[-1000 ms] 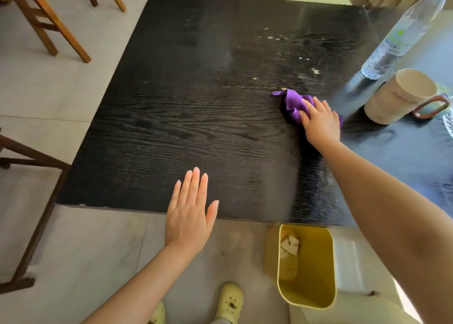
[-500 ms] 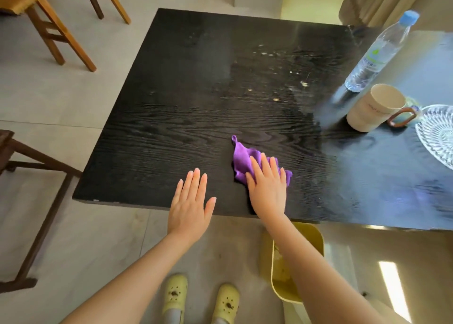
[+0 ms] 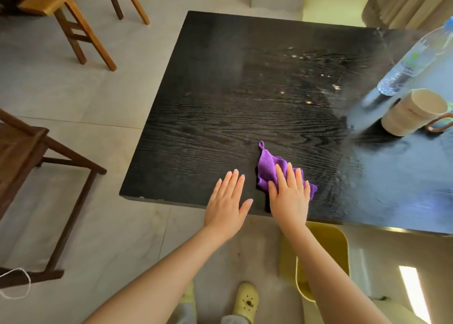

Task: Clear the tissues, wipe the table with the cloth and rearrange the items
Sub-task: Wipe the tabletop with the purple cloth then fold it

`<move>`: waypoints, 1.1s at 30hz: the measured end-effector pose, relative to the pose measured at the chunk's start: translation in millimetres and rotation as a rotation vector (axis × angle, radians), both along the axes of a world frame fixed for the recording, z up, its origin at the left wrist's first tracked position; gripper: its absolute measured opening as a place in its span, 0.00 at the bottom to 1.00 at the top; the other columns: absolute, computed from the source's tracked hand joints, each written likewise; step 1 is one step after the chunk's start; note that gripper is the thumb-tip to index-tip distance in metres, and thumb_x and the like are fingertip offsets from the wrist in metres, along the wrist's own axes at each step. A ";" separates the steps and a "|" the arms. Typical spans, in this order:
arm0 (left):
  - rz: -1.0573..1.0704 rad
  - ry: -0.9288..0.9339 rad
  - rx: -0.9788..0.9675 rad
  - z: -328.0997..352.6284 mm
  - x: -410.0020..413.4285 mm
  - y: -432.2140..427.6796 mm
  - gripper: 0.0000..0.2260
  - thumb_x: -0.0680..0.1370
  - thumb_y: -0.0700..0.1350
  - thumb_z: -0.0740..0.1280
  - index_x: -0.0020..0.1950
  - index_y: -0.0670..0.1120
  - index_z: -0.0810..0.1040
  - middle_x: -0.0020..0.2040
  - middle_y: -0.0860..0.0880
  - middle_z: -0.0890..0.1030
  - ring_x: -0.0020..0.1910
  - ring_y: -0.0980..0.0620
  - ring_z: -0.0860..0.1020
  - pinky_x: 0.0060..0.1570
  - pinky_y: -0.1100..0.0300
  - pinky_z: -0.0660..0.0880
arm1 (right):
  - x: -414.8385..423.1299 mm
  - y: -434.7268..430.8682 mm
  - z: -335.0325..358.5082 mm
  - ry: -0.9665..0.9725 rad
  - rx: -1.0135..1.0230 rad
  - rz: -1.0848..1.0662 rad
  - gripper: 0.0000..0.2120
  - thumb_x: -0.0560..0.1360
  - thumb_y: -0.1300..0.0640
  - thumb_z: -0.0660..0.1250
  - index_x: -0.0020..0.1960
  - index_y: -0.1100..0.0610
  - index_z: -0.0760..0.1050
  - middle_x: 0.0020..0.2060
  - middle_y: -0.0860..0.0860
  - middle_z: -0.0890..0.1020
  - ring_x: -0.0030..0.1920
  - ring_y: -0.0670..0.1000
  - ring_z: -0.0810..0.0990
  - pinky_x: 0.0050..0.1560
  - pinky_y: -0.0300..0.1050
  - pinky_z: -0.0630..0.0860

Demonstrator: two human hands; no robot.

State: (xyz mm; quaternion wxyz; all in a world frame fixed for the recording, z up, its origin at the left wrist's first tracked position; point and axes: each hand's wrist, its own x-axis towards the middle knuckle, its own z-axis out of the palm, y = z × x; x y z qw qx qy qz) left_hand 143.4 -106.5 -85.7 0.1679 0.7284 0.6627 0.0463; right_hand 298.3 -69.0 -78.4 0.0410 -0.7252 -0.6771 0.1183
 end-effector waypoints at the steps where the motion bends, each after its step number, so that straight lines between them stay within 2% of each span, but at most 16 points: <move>1: 0.013 -0.097 0.006 5.3 -0.8 3.1 0.29 0.79 0.57 0.49 0.76 0.44 0.57 0.77 0.46 0.58 0.76 0.50 0.57 0.75 0.58 0.46 | -4.9 -1.4 1.5 0.026 -0.023 0.011 0.23 0.81 0.47 0.53 0.75 0.50 0.59 0.76 0.52 0.60 0.77 0.57 0.53 0.76 0.56 0.48; 2: 0.043 -0.197 -0.002 11.2 -0.5 8.0 0.28 0.80 0.56 0.50 0.77 0.45 0.54 0.78 0.48 0.56 0.77 0.51 0.54 0.75 0.59 0.45 | -8.6 -2.6 3.8 0.060 -0.043 0.029 0.24 0.80 0.47 0.52 0.75 0.49 0.57 0.77 0.52 0.58 0.78 0.56 0.51 0.76 0.55 0.46; 4: 0.124 -0.358 -0.010 25.4 2.9 23.0 0.25 0.81 0.51 0.54 0.77 0.46 0.54 0.78 0.49 0.57 0.77 0.51 0.55 0.75 0.58 0.51 | -8.1 -1.7 15.5 0.212 -0.087 0.038 0.25 0.81 0.49 0.52 0.76 0.51 0.54 0.77 0.51 0.58 0.77 0.54 0.52 0.76 0.53 0.48; 6: 0.141 -0.455 -0.016 37.3 9.0 44.6 0.24 0.81 0.46 0.57 0.76 0.47 0.56 0.77 0.49 0.60 0.76 0.50 0.57 0.73 0.56 0.56 | 4.8 2.8 29.4 0.357 -0.095 -0.016 0.24 0.80 0.54 0.54 0.76 0.54 0.57 0.74 0.51 0.65 0.75 0.53 0.60 0.73 0.51 0.57; 7: 0.098 -0.469 -0.034 42.1 12.7 55.9 0.25 0.80 0.43 0.58 0.76 0.47 0.56 0.77 0.49 0.59 0.75 0.49 0.57 0.72 0.55 0.57 | 12.9 4.7 34.5 0.306 -0.096 -0.019 0.24 0.80 0.54 0.55 0.75 0.53 0.58 0.73 0.51 0.67 0.73 0.53 0.63 0.71 0.51 0.60; 9: -0.085 -0.390 -0.113 46.4 21.9 74.3 0.27 0.79 0.38 0.58 0.77 0.48 0.55 0.78 0.48 0.57 0.76 0.48 0.55 0.73 0.53 0.57 | 26.4 4.6 39.9 0.116 -0.152 -0.009 0.24 0.79 0.51 0.57 0.74 0.51 0.59 0.73 0.49 0.67 0.72 0.54 0.64 0.69 0.54 0.61; 11: -0.262 -0.238 -0.210 48.5 30.7 87.6 0.29 0.78 0.34 0.57 0.77 0.49 0.53 0.78 0.47 0.56 0.76 0.46 0.54 0.72 0.50 0.58 | 30.7 4.7 42.8 0.066 -0.201 -0.024 0.24 0.79 0.49 0.59 0.73 0.50 0.60 0.71 0.49 0.68 0.69 0.55 0.65 0.67 0.55 0.63; 15: -0.390 0.010 -0.284 58.0 42.3 108.1 0.30 0.75 0.35 0.56 0.77 0.48 0.55 0.68 0.43 0.70 0.70 0.41 0.62 0.63 0.47 0.67 | 28.7 7.3 49.7 0.071 -0.241 -0.104 0.25 0.77 0.49 0.63 0.72 0.52 0.62 0.65 0.54 0.71 0.66 0.57 0.68 0.63 0.55 0.68; 17: -0.459 0.146 -0.228 65.8 45.7 114.8 0.27 0.75 0.36 0.58 0.74 0.47 0.61 0.64 0.41 0.72 0.66 0.41 0.66 0.61 0.49 0.68 | 31.5 9.6 54.5 0.110 -0.282 -0.165 0.23 0.76 0.50 0.65 0.69 0.53 0.66 0.62 0.55 0.72 0.64 0.58 0.70 0.62 0.55 0.68; 20: -0.525 0.196 -0.156 75.5 46.4 119.3 0.18 0.75 0.39 0.61 0.65 0.46 0.71 0.60 0.42 0.74 0.62 0.42 0.69 0.58 0.51 0.68 | 40.3 13.0 62.9 0.260 -0.268 -0.236 0.17 0.72 0.52 0.68 0.61 0.52 0.75 0.54 0.55 0.76 0.60 0.58 0.73 0.60 0.53 0.71; 23: -0.551 0.134 -0.133 87.5 42.4 120.8 0.13 0.75 0.44 0.63 0.58 0.49 0.74 0.57 0.45 0.76 0.60 0.44 0.71 0.56 0.50 0.67 | 52.1 12.0 79.5 0.427 -0.155 -0.264 0.12 0.70 0.58 0.71 0.53 0.55 0.79 0.42 0.49 0.74 0.55 0.55 0.75 0.51 0.42 0.69; 25: -0.581 0.083 -0.134 102.0 41.0 123.7 0.11 0.74 0.49 0.66 0.55 0.49 0.76 0.54 0.47 0.77 0.58 0.46 0.71 0.56 0.49 0.67 | 60.4 9.0 95.3 0.471 -0.112 -0.240 0.11 0.70 0.59 0.72 0.52 0.57 0.79 0.42 0.48 0.73 0.52 0.53 0.75 0.49 0.40 0.66; 27: -0.619 0.010 -0.160 123.5 41.0 126.0 0.10 0.73 0.50 0.68 0.52 0.49 0.77 0.49 0.49 0.77 0.53 0.48 0.73 0.53 0.52 0.68 | 68.9 6.8 113.7 0.497 -0.092 -0.222 0.10 0.70 0.59 0.72 0.51 0.56 0.79 0.44 0.50 0.73 0.48 0.51 0.75 0.49 0.40 0.68; 30: -0.603 -0.223 -0.318 162.2 45.9 128.4 0.06 0.73 0.46 0.69 0.46 0.50 0.73 0.45 0.50 0.77 0.46 0.49 0.76 0.43 0.58 0.70 | 83.4 6.0 146.7 0.561 -0.041 -0.230 0.06 0.70 0.60 0.72 0.46 0.54 0.78 0.46 0.52 0.75 0.46 0.52 0.78 0.51 0.47 0.76; 32: -0.602 -0.296 -0.345 189.3 54.0 130.9 0.06 0.73 0.44 0.69 0.47 0.49 0.72 0.45 0.50 0.77 0.44 0.52 0.76 0.40 0.61 0.70 | 93.5 6.1 175.0 0.679 -0.023 -0.246 0.09 0.70 0.65 0.71 0.41 0.51 0.75 0.41 0.53 0.79 0.42 0.55 0.82 0.48 0.52 0.81; 33: -0.609 -0.314 -0.342 201.9 58.9 132.6 0.07 0.73 0.43 0.69 0.48 0.48 0.73 0.45 0.50 0.77 0.43 0.53 0.76 0.40 0.63 0.70 | 99.0 6.3 189.4 0.736 -0.018 -0.248 0.11 0.71 0.66 0.70 0.40 0.51 0.74 0.37 0.52 0.80 0.39 0.54 0.82 0.45 0.51 0.82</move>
